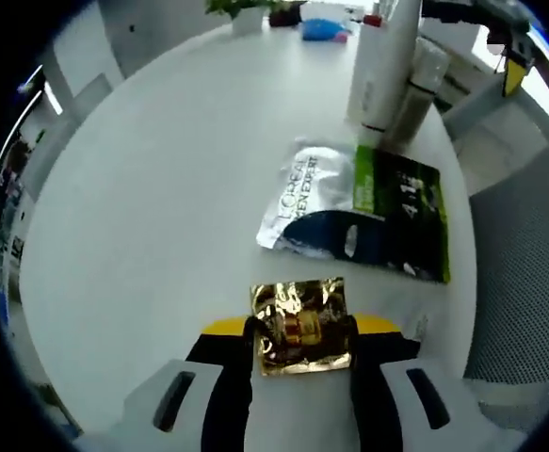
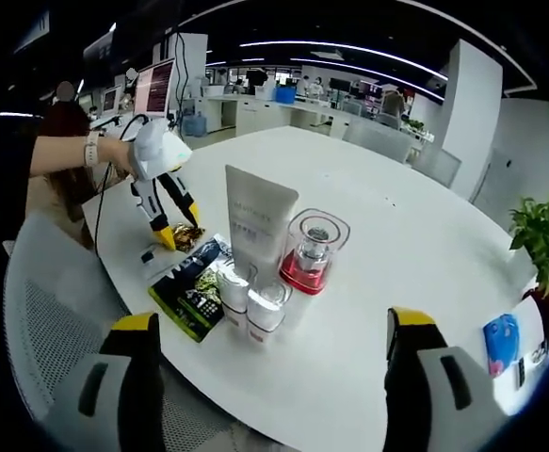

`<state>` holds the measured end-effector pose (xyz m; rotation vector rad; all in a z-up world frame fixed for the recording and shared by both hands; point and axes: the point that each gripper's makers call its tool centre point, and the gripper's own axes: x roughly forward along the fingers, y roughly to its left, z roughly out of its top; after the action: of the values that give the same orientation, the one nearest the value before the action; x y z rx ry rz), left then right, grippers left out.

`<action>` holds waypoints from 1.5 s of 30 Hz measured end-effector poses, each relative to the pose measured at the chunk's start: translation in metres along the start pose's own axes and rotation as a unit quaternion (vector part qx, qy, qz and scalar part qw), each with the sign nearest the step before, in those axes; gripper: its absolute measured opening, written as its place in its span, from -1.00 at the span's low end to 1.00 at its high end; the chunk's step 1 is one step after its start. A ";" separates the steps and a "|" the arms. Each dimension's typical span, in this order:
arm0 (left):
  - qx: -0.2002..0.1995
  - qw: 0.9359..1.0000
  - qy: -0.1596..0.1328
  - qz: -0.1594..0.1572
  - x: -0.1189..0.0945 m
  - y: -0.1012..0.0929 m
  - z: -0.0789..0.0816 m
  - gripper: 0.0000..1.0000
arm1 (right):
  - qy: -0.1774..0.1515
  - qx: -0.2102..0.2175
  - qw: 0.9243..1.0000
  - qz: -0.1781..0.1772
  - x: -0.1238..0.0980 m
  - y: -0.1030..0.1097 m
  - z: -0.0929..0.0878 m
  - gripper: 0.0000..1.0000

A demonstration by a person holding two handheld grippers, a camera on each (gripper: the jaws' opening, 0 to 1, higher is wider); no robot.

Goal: Arrange the skincare products in the storage area until every visible bottle or jar stands upright without overlapping.

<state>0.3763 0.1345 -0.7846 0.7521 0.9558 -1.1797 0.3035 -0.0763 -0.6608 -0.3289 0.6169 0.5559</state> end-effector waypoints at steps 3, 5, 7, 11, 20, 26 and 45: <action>0.035 0.999 0.001 -0.015 0.002 0.000 0.004 -0.26 | -0.002 0.003 1.000 0.000 -0.001 0.000 0.000 0.99; 0.044 0.999 0.003 -0.021 0.002 0.000 0.005 -0.26 | -0.002 0.005 1.000 0.000 -0.001 -0.001 0.000 0.99; 0.059 0.998 0.004 -0.028 0.003 0.001 0.007 -0.26 | -0.002 0.005 1.000 0.000 -0.001 0.000 -0.001 0.99; 0.081 0.996 0.006 -0.037 0.004 0.001 0.010 -0.26 | 0.001 0.006 1.000 0.000 -0.001 0.000 -0.003 0.99; 0.106 0.993 0.011 -0.047 0.006 0.000 0.013 -0.25 | 0.004 0.008 1.000 0.000 -0.002 0.000 -0.006 0.99; 0.108 0.993 0.021 -0.046 0.006 0.000 0.014 -0.25 | 0.003 0.006 1.000 0.004 0.000 0.001 -0.004 0.99; 0.118 0.991 0.052 -0.045 0.007 0.000 0.013 -0.26 | 0.001 -0.003 1.000 0.000 -0.003 0.000 -0.002 0.99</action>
<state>0.3801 0.1203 -0.7850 0.9761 0.9546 -1.3585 0.3010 -0.0784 -0.6606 -0.3345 0.6179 0.5582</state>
